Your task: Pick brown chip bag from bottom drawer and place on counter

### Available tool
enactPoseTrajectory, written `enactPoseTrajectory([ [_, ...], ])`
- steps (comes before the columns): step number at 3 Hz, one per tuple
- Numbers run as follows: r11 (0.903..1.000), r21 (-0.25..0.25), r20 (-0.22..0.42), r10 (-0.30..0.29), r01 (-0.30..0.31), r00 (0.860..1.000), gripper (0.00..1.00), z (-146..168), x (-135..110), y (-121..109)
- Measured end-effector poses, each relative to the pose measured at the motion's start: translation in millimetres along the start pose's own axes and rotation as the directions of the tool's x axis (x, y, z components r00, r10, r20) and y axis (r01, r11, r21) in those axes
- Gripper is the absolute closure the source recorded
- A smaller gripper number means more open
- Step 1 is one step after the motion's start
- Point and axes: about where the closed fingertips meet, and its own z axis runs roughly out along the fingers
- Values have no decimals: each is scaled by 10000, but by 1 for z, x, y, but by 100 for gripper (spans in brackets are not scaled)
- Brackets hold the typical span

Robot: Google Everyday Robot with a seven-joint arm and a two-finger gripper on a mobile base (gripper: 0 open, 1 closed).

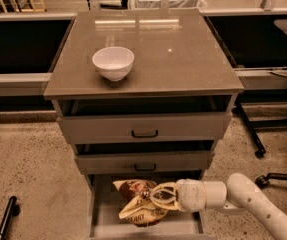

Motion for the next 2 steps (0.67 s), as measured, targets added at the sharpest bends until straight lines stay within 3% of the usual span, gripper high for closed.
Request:
enactPoseTrajectory([
  [2, 9991, -204, -30, -385, 384, 9993, 100, 2, -15, -13],
])
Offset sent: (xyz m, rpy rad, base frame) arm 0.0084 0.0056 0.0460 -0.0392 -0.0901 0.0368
